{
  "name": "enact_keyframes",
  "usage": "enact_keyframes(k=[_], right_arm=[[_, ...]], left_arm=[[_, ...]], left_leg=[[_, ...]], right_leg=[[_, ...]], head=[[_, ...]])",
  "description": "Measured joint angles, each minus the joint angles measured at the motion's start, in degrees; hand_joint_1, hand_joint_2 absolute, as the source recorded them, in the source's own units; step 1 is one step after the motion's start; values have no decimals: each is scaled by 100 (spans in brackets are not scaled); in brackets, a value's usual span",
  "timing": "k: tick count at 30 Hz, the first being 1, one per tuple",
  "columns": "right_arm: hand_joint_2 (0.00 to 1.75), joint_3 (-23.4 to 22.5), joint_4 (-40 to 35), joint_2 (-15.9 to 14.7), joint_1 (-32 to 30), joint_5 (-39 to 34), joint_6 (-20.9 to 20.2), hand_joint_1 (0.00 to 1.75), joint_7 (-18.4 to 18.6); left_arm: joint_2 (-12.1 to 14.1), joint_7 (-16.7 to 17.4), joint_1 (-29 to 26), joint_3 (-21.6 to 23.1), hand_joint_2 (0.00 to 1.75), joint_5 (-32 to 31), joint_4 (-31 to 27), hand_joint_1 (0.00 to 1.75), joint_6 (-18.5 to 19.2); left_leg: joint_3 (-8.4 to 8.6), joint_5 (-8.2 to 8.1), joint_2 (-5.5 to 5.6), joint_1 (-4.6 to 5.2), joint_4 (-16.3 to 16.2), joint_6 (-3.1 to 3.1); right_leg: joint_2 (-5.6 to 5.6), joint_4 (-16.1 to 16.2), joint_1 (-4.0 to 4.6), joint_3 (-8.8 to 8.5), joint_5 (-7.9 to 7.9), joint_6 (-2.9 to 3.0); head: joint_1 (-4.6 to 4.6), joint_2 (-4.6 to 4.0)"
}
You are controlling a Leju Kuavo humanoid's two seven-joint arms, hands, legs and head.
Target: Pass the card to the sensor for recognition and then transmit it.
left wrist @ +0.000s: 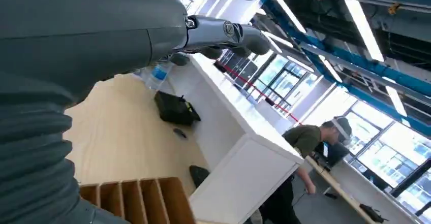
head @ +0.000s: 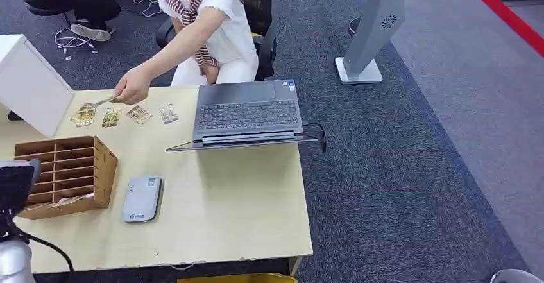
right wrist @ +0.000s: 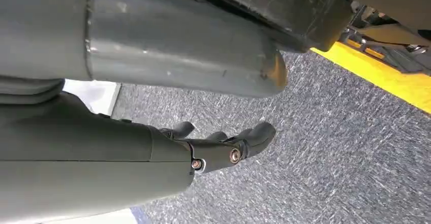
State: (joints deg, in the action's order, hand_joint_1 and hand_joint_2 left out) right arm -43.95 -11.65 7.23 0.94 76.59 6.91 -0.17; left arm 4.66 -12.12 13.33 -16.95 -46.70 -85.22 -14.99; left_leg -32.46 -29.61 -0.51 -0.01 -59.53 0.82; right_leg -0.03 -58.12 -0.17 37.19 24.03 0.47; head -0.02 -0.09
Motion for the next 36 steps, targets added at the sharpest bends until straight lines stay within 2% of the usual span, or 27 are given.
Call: enact_keyframes(k=[11, 17, 31, 32, 33, 36], right_arm=[[0, 133, 4, -24, 53, 228, -101, 0, 7], [0, 201, 7, -46, 76, 400, -162, 0, 9], [0, 304, 28, -105, 85, 498, -247, 0, 59], [0, 304, 28, -107, 85, 498, -247, 0, 59], [0, 304, 28, -107, 86, 498, -247, 0, 59], [0, 306, 28, -114, 85, 498, -249, 0, 59]], left_arm=[[448, 854, 864, 1341, 175, -1284, 615, 0, -538], [603, 1356, 1171, 1917, 175, -1961, 914, 0, -804], [664, 1577, 1385, 2357, 175, -2187, 1240, 0, -833], [664, 1581, 1386, 2368, 175, -2187, 1251, 75, -833], [664, 1592, 1387, 2377, 175, -2187, 1262, 175, -833], [664, 1610, 1387, 2394, 175, -2154, 1288, 175, -822]], left_leg=[[-1, 2, 0, 0, -3, 3], [-2, 2, 0, 0, -3, 3], [-2, 2, 0, 0, -4, 3], [-2, 2, 0, 0, -4, 3], [-2, 2, 0, 0, -4, 3], [-2, 2, 0, 0, -4, 3]], right_leg=[[-3, -1, 0, 0, -5, 3], [-3, -1, 0, 0, -5, 3], [-3, -1, 0, 0, -5, 3], [-3, -1, 0, 0, -5, 3], [-3, -1, 0, 0, -5, 3], [-3, -1, 0, 0, -5, 3]], head=[[0, 0], [2, 2], [0, 0], [2, 2], [0, 2], [2, 0]])
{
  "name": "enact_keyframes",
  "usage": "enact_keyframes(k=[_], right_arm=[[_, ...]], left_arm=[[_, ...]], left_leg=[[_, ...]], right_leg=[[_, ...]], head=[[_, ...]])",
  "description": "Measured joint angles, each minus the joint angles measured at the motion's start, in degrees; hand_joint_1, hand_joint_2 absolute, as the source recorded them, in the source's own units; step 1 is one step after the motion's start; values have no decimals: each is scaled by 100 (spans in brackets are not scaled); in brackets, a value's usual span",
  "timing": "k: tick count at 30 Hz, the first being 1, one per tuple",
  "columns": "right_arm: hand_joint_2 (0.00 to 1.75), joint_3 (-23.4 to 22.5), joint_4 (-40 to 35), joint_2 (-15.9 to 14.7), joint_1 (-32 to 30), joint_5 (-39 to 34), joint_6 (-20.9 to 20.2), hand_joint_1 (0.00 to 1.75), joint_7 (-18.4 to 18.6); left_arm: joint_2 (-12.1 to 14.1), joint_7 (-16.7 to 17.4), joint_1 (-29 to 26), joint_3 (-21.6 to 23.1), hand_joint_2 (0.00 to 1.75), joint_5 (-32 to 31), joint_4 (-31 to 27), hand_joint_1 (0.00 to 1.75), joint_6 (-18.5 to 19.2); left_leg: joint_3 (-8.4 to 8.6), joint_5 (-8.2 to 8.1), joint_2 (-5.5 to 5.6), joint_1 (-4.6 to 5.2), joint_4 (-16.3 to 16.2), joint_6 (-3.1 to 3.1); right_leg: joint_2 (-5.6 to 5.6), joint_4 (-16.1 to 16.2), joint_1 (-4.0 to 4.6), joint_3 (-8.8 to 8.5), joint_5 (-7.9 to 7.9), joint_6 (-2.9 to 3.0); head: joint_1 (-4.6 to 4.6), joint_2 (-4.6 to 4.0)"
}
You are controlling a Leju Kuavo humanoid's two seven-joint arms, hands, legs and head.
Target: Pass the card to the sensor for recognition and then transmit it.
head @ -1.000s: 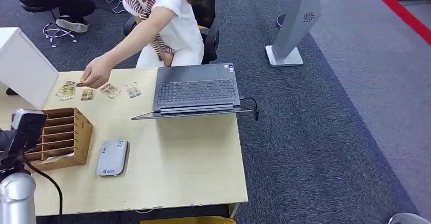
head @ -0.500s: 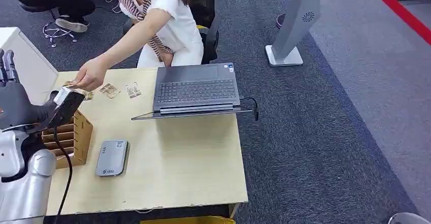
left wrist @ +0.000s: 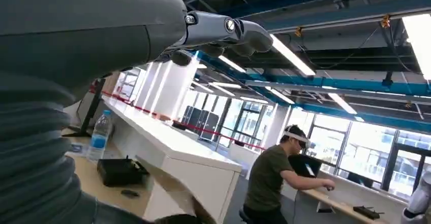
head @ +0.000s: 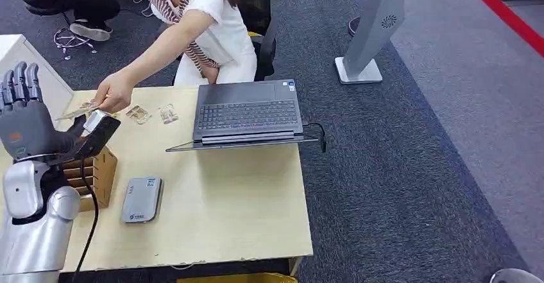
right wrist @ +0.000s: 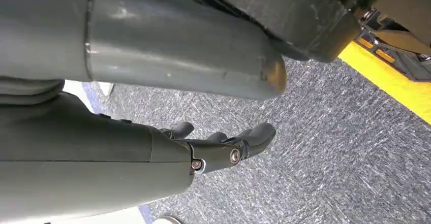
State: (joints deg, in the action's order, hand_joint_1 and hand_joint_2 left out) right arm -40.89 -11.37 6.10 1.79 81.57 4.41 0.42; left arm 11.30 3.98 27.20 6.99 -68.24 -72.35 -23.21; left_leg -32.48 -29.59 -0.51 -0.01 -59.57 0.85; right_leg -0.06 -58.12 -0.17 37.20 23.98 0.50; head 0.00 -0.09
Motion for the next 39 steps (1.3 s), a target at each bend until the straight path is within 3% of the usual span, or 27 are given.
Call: enact_keyframes(k=[25, 39], right_arm=[[0, 0, 17, -20, -7, 20, 20, 0, -11], [0, 0, 26, -24, -11, 77, 44, 0, -7]], left_arm=[[-24, -136, -233, 57, 175, 346, 29, 175, 59], [-199, -337, -1001, 166, 175, 466, -197, 175, -11]], left_leg=[[-1, 0, 1, 0, 0, 0], [-2, -1, 0, 1, 0, 0]], right_leg=[[1, 0, 0, -1, 0, 0], [1, 1, -1, -1, 0, 0]], head=[[-2, 2], [-2, 0]])
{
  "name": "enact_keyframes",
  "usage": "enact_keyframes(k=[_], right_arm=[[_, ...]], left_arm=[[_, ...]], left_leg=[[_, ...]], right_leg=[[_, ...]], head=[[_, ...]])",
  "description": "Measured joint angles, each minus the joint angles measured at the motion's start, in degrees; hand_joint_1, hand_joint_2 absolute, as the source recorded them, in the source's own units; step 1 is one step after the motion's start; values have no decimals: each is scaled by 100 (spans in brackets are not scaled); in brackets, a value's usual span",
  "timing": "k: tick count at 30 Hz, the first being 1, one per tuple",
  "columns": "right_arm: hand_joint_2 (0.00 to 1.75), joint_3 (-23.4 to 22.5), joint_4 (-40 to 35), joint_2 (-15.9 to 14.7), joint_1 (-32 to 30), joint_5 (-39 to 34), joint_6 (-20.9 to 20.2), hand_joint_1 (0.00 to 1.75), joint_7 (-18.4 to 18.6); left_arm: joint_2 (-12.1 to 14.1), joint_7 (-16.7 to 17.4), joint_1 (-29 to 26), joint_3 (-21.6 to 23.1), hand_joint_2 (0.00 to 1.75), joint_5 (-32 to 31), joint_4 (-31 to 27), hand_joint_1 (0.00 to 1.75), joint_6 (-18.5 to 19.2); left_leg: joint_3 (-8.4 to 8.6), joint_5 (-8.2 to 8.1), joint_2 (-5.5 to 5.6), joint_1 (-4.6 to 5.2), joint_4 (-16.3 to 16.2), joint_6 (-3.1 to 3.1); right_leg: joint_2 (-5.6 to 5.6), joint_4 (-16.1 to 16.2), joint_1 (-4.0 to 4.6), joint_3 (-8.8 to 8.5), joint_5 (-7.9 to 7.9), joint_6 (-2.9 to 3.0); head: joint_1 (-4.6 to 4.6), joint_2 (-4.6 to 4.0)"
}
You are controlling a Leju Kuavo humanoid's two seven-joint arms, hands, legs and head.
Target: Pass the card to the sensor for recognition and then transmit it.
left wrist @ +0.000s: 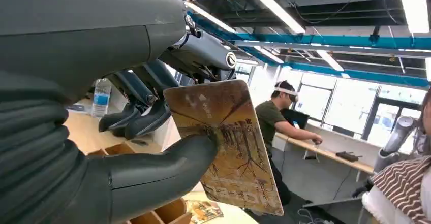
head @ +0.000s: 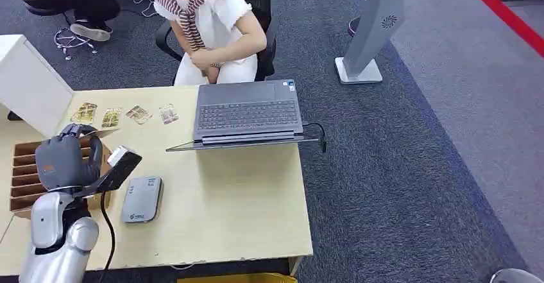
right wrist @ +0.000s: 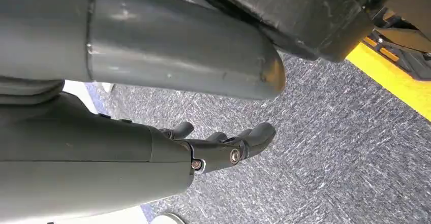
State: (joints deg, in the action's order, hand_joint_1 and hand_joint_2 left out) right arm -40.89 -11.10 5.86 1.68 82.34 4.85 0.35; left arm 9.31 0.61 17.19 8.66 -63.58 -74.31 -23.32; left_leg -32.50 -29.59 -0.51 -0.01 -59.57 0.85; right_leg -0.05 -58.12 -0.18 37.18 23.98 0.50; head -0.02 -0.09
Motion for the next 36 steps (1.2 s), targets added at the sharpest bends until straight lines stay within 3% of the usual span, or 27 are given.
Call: enact_keyframes(k=[15, 27, 36], right_arm=[[0, 0, 2, 0, -5, 9, 13, 0, 7], [0, 0, 2, -2, -9, 35, 17, 0, -5], [0, 0, 2, -7, -10, 87, 17, 0, -7]], left_arm=[[-120, 0, -422, 28, 175, 9, 2, 175, 29], [-125, 247, -506, 181, 175, -197, 242, 175, 1186], [-77, 286, -506, 232, 175, -201, 415, 175, 1370]], left_leg=[[0, 0, 0, 0, 0, 0], [-1, 0, 1, -1, 0, 0], [-1, 0, 1, 0, 0, 0]], right_leg=[[0, 0, 0, 0, 0, 0], [0, 0, 0, 1, 0, 0], [0, 0, 0, 1, 0, 0]], head=[[2, 2], [2, 0], [2, 2]])
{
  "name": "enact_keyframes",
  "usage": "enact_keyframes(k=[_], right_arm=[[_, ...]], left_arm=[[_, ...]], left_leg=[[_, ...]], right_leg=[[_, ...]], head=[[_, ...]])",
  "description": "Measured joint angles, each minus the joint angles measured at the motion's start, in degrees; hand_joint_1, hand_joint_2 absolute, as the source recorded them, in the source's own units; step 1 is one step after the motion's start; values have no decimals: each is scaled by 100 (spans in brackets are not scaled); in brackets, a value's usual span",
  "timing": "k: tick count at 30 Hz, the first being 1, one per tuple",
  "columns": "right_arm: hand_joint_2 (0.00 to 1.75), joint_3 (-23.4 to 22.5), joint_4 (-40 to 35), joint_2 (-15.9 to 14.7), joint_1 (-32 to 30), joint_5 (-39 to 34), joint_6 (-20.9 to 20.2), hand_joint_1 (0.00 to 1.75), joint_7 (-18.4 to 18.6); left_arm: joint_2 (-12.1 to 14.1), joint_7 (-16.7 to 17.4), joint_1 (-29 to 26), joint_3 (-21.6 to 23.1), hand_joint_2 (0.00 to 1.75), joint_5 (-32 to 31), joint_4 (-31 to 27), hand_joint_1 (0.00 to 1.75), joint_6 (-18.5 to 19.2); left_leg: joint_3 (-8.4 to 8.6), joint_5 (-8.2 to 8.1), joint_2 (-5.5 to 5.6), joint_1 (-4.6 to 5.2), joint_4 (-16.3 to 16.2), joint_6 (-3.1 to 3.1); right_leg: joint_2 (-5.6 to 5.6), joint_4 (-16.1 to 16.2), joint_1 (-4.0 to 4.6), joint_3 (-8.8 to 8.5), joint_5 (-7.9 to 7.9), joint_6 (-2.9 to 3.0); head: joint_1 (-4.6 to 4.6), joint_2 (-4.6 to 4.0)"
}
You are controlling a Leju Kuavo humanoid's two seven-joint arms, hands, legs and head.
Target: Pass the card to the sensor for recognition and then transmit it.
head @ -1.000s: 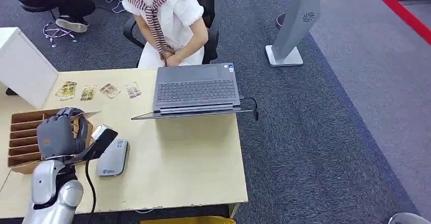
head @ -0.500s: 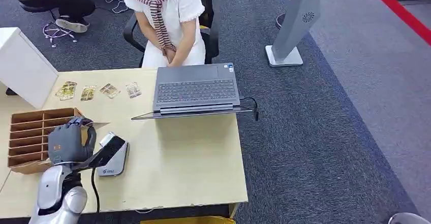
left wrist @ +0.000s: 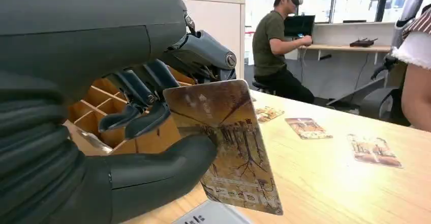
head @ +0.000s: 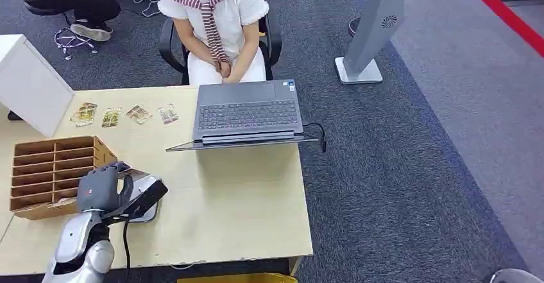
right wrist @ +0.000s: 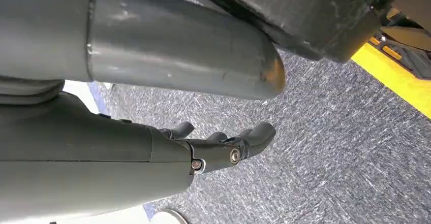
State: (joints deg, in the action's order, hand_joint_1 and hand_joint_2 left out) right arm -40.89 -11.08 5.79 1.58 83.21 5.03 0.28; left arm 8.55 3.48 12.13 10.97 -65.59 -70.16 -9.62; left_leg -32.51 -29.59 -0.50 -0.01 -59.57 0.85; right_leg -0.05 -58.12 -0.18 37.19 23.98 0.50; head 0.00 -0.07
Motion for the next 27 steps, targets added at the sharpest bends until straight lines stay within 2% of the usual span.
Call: enact_keyframes(k=[8, 18, 27], right_arm=[[0, 0, 0, -2, 0, 33, -7, 0, 2], [0, 0, 0, -11, 1, 57, -33, 0, 2], [0, 0, 0, -17, 1, 131, -50, 0, 2]], left_arm=[[37, 55, -2, 4, 175, 2, 123, 175, 206], [203, 138, 83, 122, 175, 96, 293, 175, 800], [332, 151, 112, 195, 175, 153, 367, 175, 885]], left_leg=[[0, 0, 0, 0, 0, 0], [3, 0, 1, 0, 1, 0], [12, 2, 1, 0, 1, -1]], right_leg=[[0, 0, 0, 0, 0, 0], [1, 0, -1, -5, 0, 0], [2, 0, -1, -15, -1, 1]], head=[[-2, -2], [-2, -2], [0, -2]])
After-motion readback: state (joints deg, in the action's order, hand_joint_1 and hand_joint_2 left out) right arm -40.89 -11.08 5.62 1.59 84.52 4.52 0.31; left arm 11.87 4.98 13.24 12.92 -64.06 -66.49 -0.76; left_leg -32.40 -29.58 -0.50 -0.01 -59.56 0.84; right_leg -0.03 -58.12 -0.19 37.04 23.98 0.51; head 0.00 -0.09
